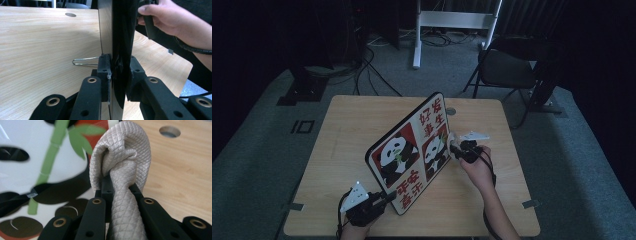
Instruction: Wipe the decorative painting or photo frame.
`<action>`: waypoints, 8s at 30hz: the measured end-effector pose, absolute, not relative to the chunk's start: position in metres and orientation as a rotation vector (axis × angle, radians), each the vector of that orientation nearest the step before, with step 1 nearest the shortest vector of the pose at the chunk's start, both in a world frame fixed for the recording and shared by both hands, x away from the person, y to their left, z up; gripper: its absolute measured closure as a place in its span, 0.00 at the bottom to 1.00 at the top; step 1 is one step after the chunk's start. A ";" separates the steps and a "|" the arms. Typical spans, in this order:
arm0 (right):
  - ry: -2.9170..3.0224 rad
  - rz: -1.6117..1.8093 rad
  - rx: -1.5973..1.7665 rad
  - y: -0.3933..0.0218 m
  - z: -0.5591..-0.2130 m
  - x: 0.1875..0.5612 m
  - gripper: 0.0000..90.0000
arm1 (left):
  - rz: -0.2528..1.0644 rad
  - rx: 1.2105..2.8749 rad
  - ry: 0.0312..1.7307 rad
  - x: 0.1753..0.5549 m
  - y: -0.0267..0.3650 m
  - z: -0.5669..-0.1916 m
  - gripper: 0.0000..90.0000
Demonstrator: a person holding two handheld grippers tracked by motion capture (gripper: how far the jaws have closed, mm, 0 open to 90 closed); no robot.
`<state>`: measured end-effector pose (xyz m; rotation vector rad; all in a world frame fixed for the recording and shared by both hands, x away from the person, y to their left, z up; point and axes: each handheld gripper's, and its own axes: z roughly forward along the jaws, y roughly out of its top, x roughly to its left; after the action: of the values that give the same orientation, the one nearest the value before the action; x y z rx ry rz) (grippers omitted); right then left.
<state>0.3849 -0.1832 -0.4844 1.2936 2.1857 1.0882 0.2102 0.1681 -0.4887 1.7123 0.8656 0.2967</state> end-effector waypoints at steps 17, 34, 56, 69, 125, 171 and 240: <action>2.219 1.004 1.363 -0.186 -0.517 0.382 0.91 | 0.292 1.713 0.866 0.210 0.167 -0.489 0.86; 2.224 0.991 1.398 -0.189 -0.522 0.378 0.91 | 0.284 1.708 0.865 0.210 0.168 -0.489 0.86; 2.025 1.244 1.246 -0.199 -0.422 0.360 0.91 | 0.286 1.703 0.869 0.210 0.167 -0.490 0.86; 1.929 1.377 1.109 -0.185 -0.359 0.358 0.91 | 0.283 1.702 0.875 0.210 0.167 -0.490 0.86; 2.088 1.283 1.061 -0.147 -0.397 0.369 0.91 | 0.284 1.723 0.863 0.210 0.167 -0.489 0.86; 2.239 1.092 1.272 -0.169 -0.498 0.361 0.91 | 0.281 1.720 0.859 0.210 0.166 -0.490 0.85; 1.953 1.462 0.988 -0.152 -0.347 0.341 0.91 | 0.277 1.716 0.865 0.210 0.165 -0.490 0.85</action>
<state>0.3412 -0.1523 -0.3470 0.9876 1.9528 1.4621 0.2098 0.1649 -0.4900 1.7164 0.8652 0.2767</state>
